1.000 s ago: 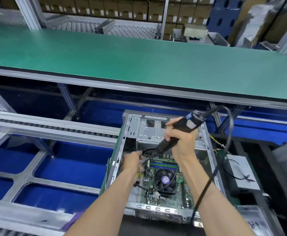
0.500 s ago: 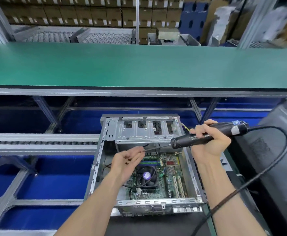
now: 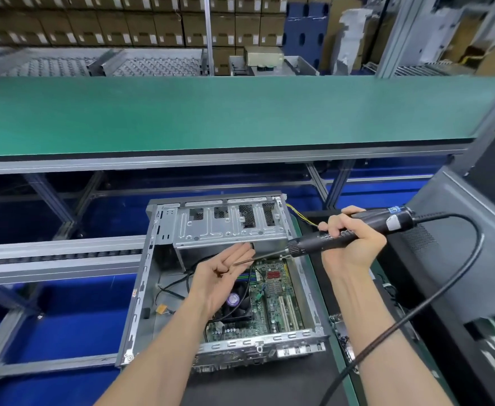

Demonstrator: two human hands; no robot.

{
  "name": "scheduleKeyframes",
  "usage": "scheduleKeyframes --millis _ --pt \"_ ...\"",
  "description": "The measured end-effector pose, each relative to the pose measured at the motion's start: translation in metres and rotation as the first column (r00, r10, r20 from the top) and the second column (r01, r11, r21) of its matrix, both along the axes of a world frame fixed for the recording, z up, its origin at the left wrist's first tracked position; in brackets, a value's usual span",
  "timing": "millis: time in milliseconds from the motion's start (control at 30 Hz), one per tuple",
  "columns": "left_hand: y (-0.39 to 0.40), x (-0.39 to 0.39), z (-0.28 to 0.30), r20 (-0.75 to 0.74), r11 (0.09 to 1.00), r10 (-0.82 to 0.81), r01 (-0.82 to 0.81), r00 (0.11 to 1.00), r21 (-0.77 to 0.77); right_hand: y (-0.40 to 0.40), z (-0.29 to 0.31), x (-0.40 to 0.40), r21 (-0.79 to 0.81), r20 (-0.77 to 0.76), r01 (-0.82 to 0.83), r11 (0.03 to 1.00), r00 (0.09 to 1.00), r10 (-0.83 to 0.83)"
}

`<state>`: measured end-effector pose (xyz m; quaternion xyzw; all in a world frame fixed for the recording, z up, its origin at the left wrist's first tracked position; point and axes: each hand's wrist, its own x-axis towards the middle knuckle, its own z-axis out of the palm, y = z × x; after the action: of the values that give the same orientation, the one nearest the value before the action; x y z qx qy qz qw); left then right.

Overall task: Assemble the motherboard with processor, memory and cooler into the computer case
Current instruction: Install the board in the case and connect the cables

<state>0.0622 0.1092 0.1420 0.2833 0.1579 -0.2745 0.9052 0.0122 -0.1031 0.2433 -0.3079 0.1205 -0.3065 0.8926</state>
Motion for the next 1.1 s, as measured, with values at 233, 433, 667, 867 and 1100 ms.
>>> scheduleKeyframes --millis 233,433,667,867,1100 --pt "0.0 0.001 -0.003 -0.06 1.0 0.012 -0.014 0.998 -0.027 -0.004 0.003 -0.001 0.003 -0.002 0.0 1.0 1.0 0.0" --pt "-0.001 -0.001 -0.002 -0.016 0.998 -0.06 0.06 0.998 -0.023 0.004 -0.001 -0.001 -0.006 -0.028 -0.013 1.0 1.0 0.013" --pt "0.001 0.001 -0.005 -0.013 0.996 -0.078 0.078 0.997 -0.041 0.0 0.0 -0.001 -0.005 -0.023 0.003 1.0 1.0 -0.004" --pt "0.003 0.001 -0.012 -0.059 0.994 -0.085 0.081 0.995 -0.069 -0.006 0.003 0.0 0.008 -0.003 -0.001 1.0 1.0 0.001" --pt "0.001 0.002 -0.021 -0.072 0.956 -0.076 0.093 0.994 0.277 -0.008 0.003 0.001 0.013 -0.015 0.01 1.0 1.0 -0.01"
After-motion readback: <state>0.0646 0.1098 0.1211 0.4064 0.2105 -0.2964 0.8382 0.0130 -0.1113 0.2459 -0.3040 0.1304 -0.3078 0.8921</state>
